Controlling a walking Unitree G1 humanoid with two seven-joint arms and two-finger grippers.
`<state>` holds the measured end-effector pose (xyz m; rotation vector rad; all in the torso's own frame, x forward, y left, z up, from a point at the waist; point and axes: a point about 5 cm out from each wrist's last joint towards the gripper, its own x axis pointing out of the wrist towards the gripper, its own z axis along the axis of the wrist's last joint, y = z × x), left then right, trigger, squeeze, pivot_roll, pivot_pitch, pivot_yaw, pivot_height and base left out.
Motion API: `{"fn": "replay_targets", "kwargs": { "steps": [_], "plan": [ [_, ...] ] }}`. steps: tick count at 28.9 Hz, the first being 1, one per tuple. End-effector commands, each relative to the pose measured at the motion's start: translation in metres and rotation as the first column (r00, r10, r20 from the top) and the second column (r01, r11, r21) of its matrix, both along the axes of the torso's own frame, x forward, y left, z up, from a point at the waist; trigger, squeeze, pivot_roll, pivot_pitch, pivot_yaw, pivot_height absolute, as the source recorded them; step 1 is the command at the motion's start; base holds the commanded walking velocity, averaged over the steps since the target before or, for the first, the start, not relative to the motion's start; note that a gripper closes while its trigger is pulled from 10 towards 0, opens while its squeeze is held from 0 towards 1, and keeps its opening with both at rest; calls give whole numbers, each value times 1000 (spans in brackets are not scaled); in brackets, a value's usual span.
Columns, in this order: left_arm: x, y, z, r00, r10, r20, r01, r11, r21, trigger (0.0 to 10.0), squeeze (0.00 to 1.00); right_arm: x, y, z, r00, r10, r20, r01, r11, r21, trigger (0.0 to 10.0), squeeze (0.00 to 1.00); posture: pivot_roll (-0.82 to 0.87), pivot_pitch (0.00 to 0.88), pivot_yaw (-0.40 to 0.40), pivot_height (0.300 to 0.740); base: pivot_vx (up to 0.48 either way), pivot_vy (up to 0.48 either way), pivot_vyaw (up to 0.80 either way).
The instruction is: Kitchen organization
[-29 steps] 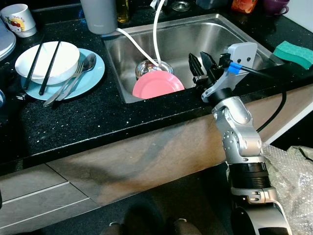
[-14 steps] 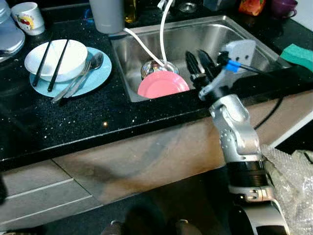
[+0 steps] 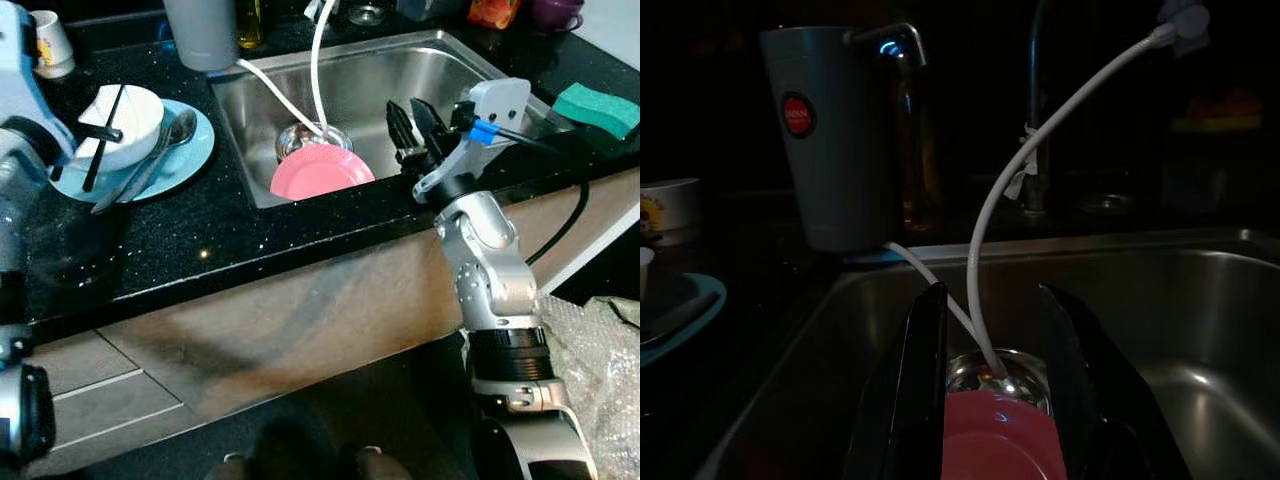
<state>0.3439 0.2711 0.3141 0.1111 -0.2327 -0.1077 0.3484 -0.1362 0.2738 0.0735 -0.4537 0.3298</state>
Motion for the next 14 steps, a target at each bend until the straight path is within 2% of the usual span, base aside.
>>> {"fn": "replay_targets", "kwargs": {
  "steps": [1,4,7,9,12,13,14],
  "plan": [
    [-3,-3,-5,999,21,-32,-20,999,30,10000,0,-3,-1,1,1000,5,5,-5,1000,4,10000,0,31,172,20,740,0,0,0],
    [-5,-5,-6,998,45,-35,-43,998,52,10000,0,-3,0,0,1000,6,3,-6,1000,2,10000,0,31,171,18,740,0,0,0],
    [-5,-4,-4,991,122,-46,-120,991,53,10000,0,-4,1,0,1000,8,-1,-8,1000,-1,10000,0,31,174,17,740,0,0,0],
    [-6,-4,0,990,137,-16,-136,990,47,10000,0,-4,2,-1,1000,12,-4,-12,1000,-2,10000,0,35,178,15,740,0,0,0],
    [-9,-10,5,998,61,17,-61,997,42,10000,0,-4,3,-1,1000,16,-8,-16,1000,-2,10000,0,38,179,14,740,0,0,0],
    [-13,-15,8,999,29,39,-32,995,98,10000,0,-4,4,-2,1000,22,-15,-22,1000,-6,10000,0,39,179,13,740,0,0,0],
    [-13,-15,8,999,29,39,-32,995,98,10000,0,-4,4,-2,1000,22,-15,-22,1000,-6,10000,0,39,179,13,740,0,0,0]
  ]
}}
